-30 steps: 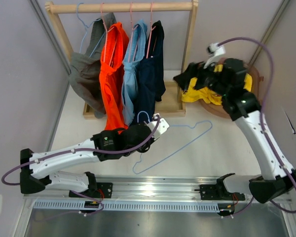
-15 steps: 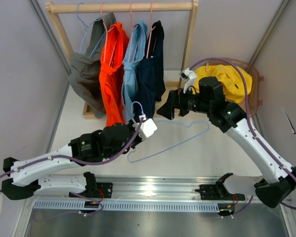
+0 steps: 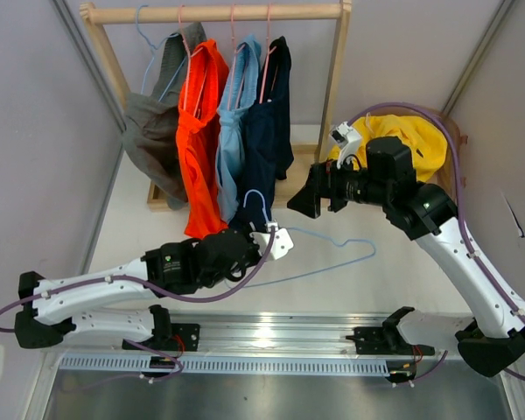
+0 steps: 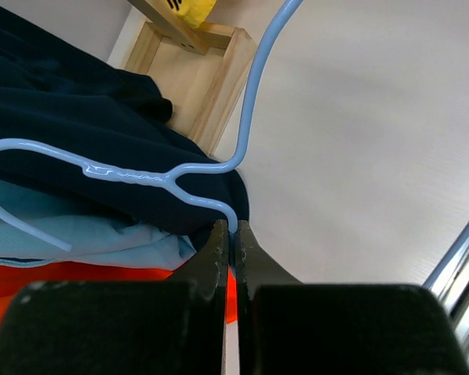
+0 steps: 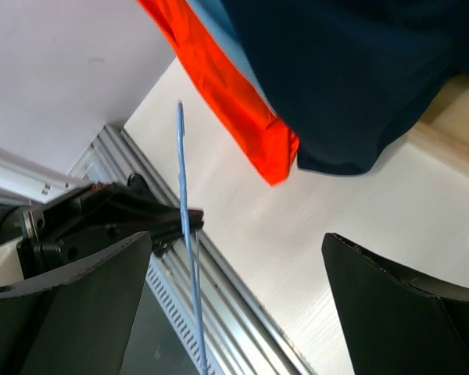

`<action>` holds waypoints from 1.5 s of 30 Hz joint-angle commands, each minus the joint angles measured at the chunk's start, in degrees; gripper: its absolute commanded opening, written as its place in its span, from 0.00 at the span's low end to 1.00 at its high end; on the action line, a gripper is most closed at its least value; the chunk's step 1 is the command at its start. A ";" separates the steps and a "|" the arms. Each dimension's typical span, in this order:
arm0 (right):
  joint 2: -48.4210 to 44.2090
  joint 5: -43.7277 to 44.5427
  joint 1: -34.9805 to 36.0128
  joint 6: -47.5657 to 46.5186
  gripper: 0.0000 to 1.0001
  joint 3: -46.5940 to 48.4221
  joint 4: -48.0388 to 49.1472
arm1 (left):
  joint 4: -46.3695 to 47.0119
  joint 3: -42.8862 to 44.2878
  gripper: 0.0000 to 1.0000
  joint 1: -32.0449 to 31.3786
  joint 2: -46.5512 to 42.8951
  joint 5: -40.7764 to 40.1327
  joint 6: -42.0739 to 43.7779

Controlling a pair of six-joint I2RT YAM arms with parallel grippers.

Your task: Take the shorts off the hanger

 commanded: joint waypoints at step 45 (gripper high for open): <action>-0.59 15.13 1.05 -2.77 0.00 8.85 -9.04 | 4.80 11.63 0.99 -0.34 -10.30 -14.04 -3.68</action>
